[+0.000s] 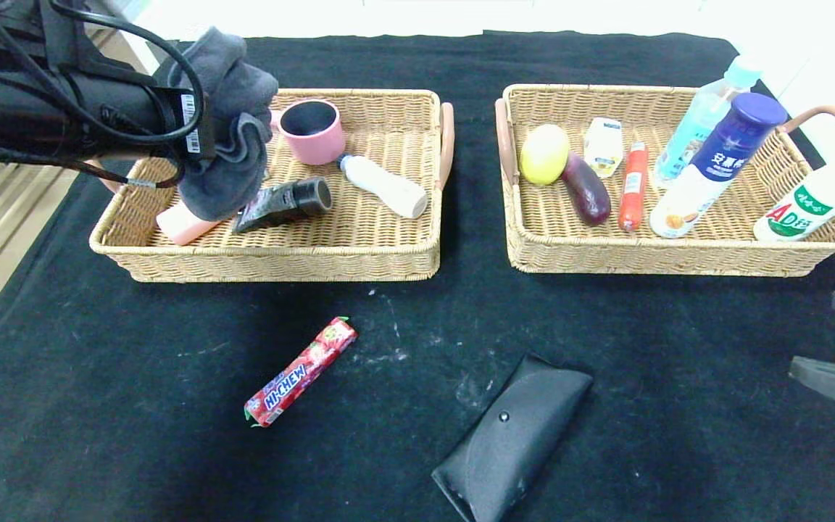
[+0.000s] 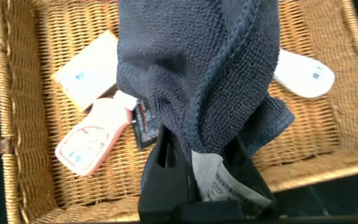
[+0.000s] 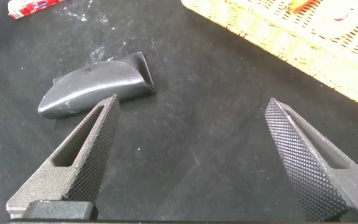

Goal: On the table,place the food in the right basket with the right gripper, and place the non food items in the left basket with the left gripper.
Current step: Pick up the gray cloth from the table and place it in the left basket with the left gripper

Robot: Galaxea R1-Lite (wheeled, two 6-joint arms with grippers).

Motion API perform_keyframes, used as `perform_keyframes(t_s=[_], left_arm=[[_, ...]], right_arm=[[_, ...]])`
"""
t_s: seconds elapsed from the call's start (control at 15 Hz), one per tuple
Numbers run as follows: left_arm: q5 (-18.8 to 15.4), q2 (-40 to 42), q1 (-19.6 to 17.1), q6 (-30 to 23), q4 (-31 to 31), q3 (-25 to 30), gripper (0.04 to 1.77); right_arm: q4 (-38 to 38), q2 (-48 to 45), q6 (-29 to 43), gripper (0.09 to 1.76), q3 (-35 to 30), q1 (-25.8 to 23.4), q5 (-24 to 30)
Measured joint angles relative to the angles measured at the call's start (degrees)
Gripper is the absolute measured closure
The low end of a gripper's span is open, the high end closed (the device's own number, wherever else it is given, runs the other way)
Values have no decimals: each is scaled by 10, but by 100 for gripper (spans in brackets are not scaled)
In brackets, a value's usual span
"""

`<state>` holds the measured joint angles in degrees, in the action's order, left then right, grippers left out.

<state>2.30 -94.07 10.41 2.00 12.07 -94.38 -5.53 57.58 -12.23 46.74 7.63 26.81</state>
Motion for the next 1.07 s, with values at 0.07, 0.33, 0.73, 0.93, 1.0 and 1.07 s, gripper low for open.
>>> perform_keyframes(t_s=[0.07,0.33,0.73,0.93,1.0,1.07], left_arm=[[-9,-7,-7,-1,0,-5,159],[-32,-34,-33,-2,0,-29,159],[-62,-58,-56,-2,0,-53,159],[-64,-61,-60,0,0,-54,159],[-64,-61,-60,1,0,-54,148],[-64,-61,-60,1,0,-54,132]], right_arm=[[0,0,0,14,0,0,0],[0,0,0,14,0,0,0],[0,1,0,14,0,0,0],[0,1,0,14,0,0,0],[0,1,0,14,0,0,0],[0,1,0,14,0,0,0]])
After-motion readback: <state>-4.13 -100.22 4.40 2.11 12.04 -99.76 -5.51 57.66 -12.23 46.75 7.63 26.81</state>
